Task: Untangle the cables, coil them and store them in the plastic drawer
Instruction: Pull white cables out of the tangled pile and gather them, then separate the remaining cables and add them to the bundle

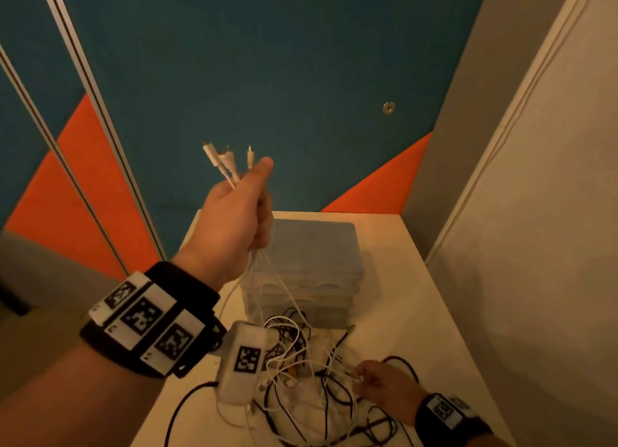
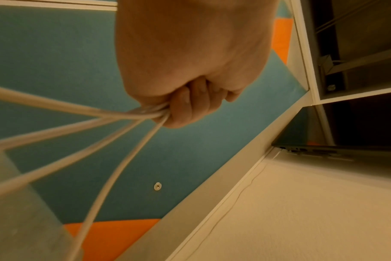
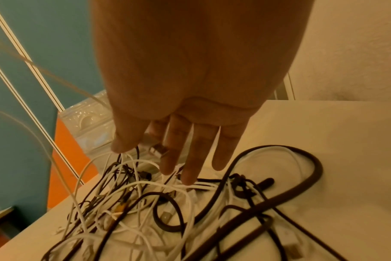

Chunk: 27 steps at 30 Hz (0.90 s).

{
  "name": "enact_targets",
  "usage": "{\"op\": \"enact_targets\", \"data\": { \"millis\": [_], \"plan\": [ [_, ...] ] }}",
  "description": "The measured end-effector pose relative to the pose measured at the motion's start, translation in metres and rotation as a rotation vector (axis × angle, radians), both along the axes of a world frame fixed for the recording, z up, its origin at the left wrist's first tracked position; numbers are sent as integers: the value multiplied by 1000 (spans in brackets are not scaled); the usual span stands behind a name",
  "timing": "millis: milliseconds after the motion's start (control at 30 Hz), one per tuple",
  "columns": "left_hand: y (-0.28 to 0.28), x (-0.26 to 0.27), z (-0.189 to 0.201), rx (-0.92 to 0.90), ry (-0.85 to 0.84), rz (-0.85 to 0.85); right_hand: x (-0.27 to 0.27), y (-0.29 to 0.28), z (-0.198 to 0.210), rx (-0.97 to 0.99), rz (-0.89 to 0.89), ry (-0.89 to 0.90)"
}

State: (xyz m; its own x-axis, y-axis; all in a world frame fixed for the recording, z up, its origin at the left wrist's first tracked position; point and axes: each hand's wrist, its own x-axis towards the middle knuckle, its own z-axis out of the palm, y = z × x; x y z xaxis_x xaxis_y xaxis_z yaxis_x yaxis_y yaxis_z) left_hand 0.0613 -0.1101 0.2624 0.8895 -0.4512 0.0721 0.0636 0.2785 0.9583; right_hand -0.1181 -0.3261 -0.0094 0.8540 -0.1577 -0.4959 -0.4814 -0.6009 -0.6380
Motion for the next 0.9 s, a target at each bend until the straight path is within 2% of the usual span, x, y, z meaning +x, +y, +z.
{"op": "enact_targets", "data": {
  "millis": [100, 300, 400, 667, 800, 900],
  "plan": [
    [-9, -18, -12, 43, 37, -74, -4, -11, -6, -9, -20, 73],
    [-23, -48, -41, 155, -10, -253, 0, -45, -8, 18, -256, 31],
    [-27, -53, -43, 155, -19, -283, 10, -51, -8, -32, -384, -59],
    [-30, -49, -55, 162, -13, -246, 83, -19, -38, -274, -380, -48],
    [-23, -43, -68, 167, 11, -222, 107, -2, -63, -248, -356, 133],
    [-17, -38, -74, 153, 63, -221, 112, 2, -76, -244, -354, 158]
  ]
}}
